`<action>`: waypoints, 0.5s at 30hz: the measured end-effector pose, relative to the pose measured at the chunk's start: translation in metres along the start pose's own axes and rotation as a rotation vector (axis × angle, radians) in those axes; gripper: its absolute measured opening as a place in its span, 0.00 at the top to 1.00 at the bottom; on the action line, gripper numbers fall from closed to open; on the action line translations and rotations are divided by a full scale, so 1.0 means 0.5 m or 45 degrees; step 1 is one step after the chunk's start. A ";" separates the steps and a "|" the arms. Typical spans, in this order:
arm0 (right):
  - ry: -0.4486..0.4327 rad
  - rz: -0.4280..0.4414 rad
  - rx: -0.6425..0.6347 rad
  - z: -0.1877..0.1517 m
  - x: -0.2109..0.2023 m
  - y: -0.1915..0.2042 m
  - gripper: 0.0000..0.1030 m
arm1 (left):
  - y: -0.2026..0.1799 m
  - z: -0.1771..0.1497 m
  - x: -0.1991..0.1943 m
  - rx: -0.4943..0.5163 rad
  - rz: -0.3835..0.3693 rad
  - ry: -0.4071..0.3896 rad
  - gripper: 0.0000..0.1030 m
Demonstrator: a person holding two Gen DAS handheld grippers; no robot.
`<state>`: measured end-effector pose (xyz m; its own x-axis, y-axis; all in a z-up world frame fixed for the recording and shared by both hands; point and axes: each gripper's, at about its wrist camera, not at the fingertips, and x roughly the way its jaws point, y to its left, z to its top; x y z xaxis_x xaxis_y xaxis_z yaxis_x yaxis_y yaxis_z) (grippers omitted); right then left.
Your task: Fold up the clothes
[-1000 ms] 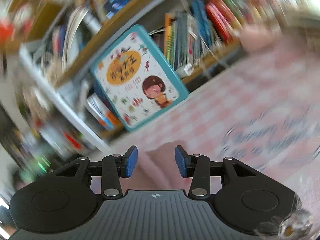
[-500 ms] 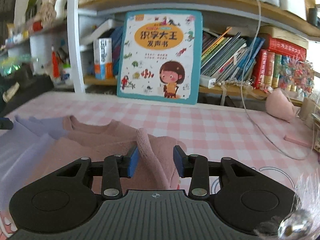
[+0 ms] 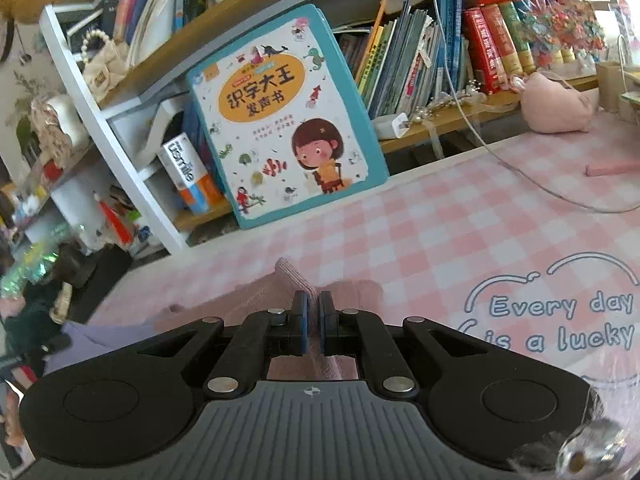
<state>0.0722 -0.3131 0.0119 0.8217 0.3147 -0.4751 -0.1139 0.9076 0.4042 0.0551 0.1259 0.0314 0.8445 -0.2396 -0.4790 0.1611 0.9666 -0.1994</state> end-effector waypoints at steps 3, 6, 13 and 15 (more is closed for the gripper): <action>0.031 -0.059 0.015 -0.018 0.034 -0.016 0.95 | 0.024 -0.014 0.057 -0.055 0.036 0.106 0.97; 0.041 -0.033 0.122 -0.031 0.050 -0.044 0.96 | 0.037 -0.035 0.078 -0.076 0.042 0.113 0.96; 0.037 -0.022 0.105 -0.026 0.020 -0.044 0.84 | 0.052 -0.032 0.035 -0.139 0.069 0.061 0.78; 0.020 -0.032 0.049 -0.030 -0.002 -0.038 0.66 | 0.052 -0.036 0.010 -0.114 0.090 0.049 0.77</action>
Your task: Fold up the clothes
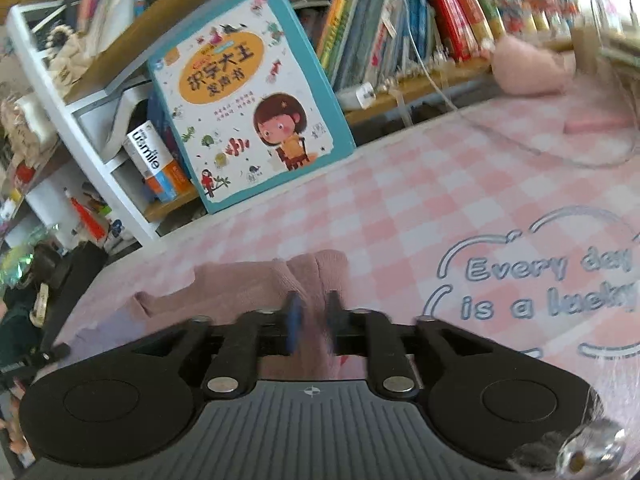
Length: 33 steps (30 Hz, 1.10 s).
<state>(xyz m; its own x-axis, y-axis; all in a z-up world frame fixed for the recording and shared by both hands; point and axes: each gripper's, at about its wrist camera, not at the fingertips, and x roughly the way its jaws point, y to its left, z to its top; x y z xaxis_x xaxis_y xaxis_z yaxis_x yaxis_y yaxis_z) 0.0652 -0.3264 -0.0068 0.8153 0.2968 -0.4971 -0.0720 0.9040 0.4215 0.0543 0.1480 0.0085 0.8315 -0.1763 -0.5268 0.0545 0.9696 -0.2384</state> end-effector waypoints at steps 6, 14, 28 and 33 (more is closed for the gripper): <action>0.061 0.029 -0.094 -0.036 -0.062 -0.004 0.61 | 0.031 -0.037 -0.061 -0.138 -0.128 0.033 0.41; 0.140 0.142 0.036 -0.059 -0.067 -0.024 0.72 | 0.031 -0.066 -0.052 -0.190 -0.192 0.112 0.57; 0.169 0.180 0.113 -0.092 -0.060 0.037 0.77 | 0.051 -0.081 -0.081 -0.260 -0.139 0.116 0.75; 0.205 0.217 0.070 -0.113 -0.064 0.079 0.77 | 0.090 -0.098 -0.118 -0.312 -0.113 0.095 0.75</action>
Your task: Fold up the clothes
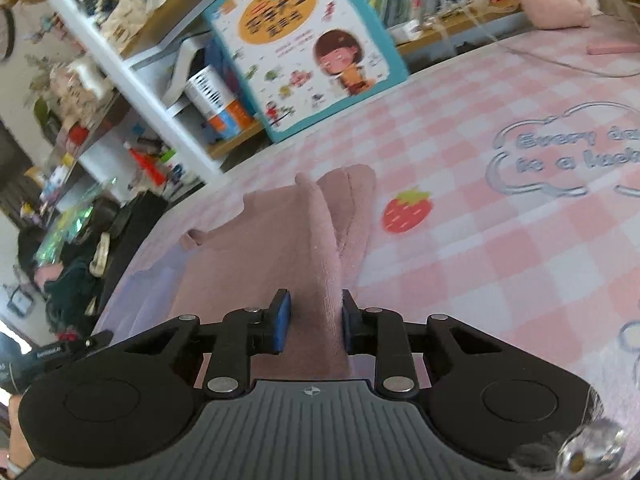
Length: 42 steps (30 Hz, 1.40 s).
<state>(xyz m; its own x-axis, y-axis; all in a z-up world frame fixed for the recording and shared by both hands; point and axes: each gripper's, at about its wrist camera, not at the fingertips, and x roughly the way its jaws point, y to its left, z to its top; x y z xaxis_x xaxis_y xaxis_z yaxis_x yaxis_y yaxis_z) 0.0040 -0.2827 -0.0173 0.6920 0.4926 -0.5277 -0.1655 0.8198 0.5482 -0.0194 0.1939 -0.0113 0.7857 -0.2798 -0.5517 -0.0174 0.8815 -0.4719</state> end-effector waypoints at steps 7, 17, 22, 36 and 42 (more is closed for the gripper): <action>-0.015 -0.030 -0.129 -0.034 -0.003 0.047 0.76 | 0.019 -0.014 -0.035 -0.027 0.004 -0.013 0.75; -0.047 -0.032 -0.187 -0.050 -0.010 0.043 0.70 | 0.023 -0.025 -0.043 -0.016 0.009 -0.057 0.72; -0.101 -0.070 -0.227 -0.059 -0.027 0.049 0.52 | 0.021 -0.032 -0.069 -0.033 0.042 -0.123 0.52; -0.313 -0.097 -0.751 -0.114 -0.084 0.141 0.12 | -0.061 -0.105 -0.219 0.123 0.233 -0.386 0.06; -0.295 -0.092 -0.817 -0.123 -0.067 0.137 0.11 | -0.080 -0.129 -0.229 0.041 0.336 -0.299 0.03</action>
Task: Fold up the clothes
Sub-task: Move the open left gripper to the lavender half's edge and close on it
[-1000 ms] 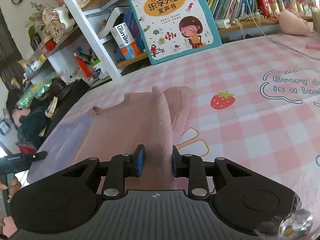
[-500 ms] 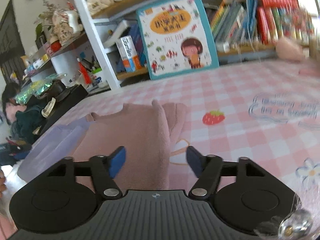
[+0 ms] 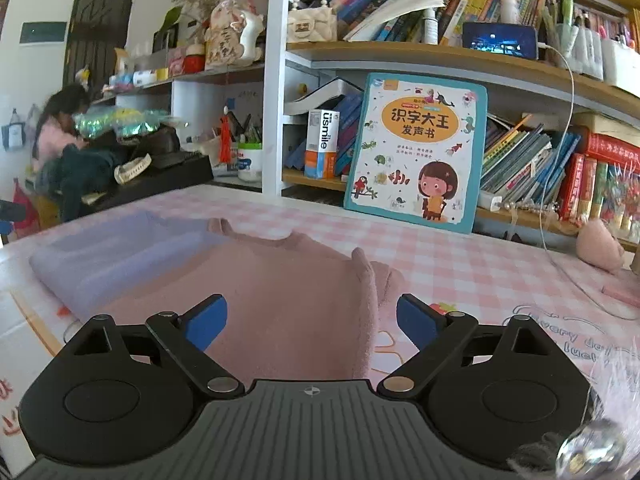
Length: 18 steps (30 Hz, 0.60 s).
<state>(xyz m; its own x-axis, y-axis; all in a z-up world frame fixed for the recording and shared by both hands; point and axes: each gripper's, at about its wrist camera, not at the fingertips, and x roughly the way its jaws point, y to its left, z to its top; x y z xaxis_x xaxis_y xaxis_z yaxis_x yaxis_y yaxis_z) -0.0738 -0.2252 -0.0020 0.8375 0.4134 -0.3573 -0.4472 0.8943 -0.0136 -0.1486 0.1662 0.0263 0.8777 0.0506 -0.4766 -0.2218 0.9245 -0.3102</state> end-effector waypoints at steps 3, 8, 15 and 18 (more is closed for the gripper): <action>0.004 -0.006 -0.035 0.003 0.007 -0.004 0.10 | 0.006 -0.005 0.003 -0.114 -0.050 0.091 0.03; 0.044 -0.053 -0.163 0.008 0.020 -0.004 0.10 | 0.032 -0.014 0.013 -0.434 -0.123 0.160 0.05; 0.117 -0.042 -0.243 -0.004 0.045 -0.022 0.11 | 0.055 -0.035 0.035 -0.754 -0.057 0.179 0.24; 0.145 -0.052 -0.227 -0.005 0.054 -0.034 0.15 | 0.078 -0.054 0.044 -0.972 -0.052 0.149 0.31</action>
<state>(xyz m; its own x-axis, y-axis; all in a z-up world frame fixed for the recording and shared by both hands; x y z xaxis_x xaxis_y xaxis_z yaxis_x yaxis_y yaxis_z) -0.0442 -0.2296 -0.0140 0.8197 0.3466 -0.4560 -0.4706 0.8614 -0.1912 -0.1492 0.1929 -0.0187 0.8500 -0.0576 -0.5236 -0.4593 0.4058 -0.7902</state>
